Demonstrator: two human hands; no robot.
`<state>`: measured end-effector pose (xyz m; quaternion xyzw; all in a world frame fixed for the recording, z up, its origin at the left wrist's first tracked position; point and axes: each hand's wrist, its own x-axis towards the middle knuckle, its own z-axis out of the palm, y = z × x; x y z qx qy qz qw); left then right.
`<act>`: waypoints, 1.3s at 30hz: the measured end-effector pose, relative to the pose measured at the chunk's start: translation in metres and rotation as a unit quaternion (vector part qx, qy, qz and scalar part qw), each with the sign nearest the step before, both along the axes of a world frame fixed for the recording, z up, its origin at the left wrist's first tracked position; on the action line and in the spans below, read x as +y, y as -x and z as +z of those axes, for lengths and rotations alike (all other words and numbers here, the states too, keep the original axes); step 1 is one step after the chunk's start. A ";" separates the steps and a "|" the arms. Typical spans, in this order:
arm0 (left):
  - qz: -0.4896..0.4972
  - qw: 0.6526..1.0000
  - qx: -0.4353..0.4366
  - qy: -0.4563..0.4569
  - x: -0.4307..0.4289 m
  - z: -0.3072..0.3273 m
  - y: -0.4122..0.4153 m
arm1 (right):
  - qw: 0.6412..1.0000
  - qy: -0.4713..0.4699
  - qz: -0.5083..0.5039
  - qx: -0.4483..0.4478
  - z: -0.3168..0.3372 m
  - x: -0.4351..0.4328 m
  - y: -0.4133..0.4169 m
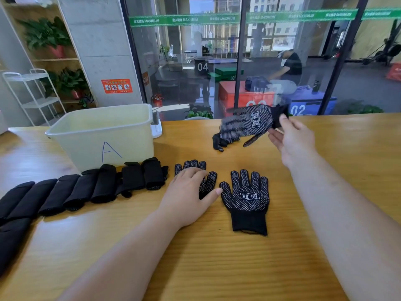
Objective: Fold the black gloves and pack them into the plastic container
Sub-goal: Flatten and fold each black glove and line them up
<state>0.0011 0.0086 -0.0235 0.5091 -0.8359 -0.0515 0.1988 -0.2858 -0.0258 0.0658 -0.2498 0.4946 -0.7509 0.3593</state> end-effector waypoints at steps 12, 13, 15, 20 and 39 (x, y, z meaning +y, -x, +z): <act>-0.002 1.000 -0.017 -0.018 0.001 0.001 0.001 | 0.721 -0.239 -0.130 0.638 -0.086 0.025 0.035; -0.004 1.000 -0.016 -0.020 0.001 0.000 0.001 | 0.712 -0.214 -0.101 0.661 -0.087 0.023 0.037; -0.006 1.000 -0.014 -0.023 0.001 0.000 0.001 | 0.687 -0.204 -0.014 0.697 -0.083 0.024 0.034; -0.028 0.998 -0.018 -0.060 0.004 0.001 0.001 | 0.590 -0.259 0.067 0.762 -0.080 0.023 0.013; -0.052 0.991 -0.089 -0.087 -0.001 -0.002 -0.002 | 0.597 -0.213 0.254 0.731 -0.064 0.084 -0.036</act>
